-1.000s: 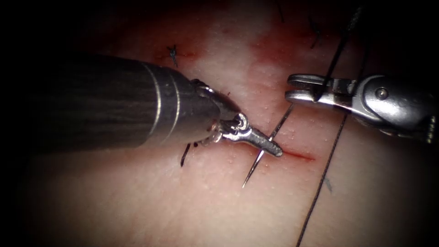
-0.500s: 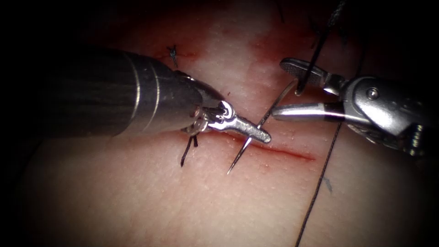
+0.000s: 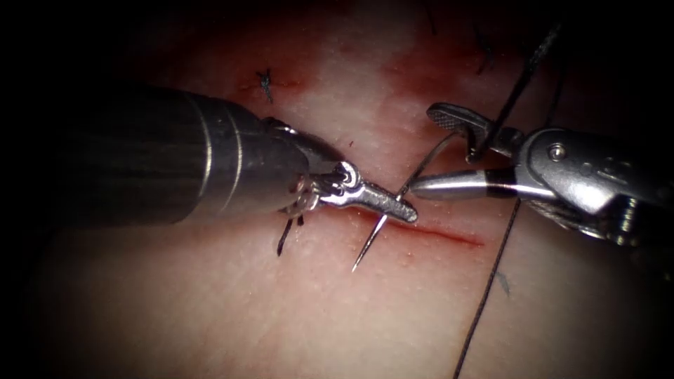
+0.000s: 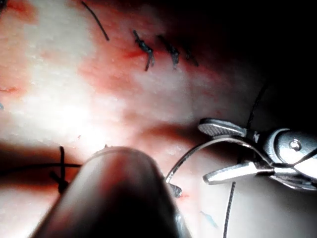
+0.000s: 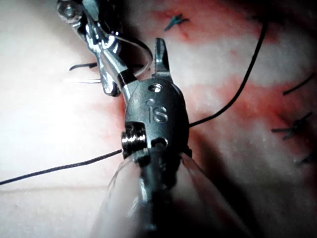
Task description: Wound Closure
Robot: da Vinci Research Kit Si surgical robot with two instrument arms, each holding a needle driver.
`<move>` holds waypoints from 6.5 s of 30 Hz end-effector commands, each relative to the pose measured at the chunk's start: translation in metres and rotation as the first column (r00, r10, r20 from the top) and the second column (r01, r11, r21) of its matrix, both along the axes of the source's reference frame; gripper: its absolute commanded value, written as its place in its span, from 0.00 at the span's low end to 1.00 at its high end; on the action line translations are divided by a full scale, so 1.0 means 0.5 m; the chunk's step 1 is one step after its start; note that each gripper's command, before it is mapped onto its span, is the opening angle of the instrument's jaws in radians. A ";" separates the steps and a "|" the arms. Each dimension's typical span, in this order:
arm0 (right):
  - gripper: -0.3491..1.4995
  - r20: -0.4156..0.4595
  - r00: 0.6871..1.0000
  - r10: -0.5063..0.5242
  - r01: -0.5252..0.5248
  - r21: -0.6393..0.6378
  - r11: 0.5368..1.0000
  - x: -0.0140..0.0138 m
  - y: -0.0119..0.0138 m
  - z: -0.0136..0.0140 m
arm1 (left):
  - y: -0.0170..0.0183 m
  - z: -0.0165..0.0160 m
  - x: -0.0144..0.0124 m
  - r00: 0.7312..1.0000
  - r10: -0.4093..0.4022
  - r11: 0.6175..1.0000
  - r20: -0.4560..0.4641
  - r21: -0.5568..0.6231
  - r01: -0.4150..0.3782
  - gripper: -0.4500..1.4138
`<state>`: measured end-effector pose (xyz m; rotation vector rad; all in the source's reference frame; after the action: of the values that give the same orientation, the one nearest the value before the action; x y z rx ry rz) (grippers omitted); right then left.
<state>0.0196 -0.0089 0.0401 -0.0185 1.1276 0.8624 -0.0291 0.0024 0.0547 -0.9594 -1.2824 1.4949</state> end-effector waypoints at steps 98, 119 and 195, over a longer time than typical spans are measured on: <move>0.00 0.202 0.974 -0.099 0.161 -0.322 0.933 0.0064 0.0086 0.0202 | -0.0250 0.0199 0.0019 0.914 0.292 0.645 -0.281 -0.649 -0.405 0.67; 0.00 0.281 0.953 -0.112 0.229 -0.429 0.874 0.0091 0.0069 0.0245 | -0.0272 0.0221 0.0067 0.898 0.312 0.671 -0.311 -0.597 -0.440 0.66; 0.00 0.294 0.947 -0.129 0.255 -0.444 0.859 0.0097 0.0003 0.0239 | -0.0252 0.0198 0.0070 0.901 0.294 0.676 -0.320 -0.596 -0.433 0.65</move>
<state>0.0237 -0.0086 0.0515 -0.4060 1.0564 0.3746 -0.0251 -0.0097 0.0641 -0.9726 -0.8153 2.4019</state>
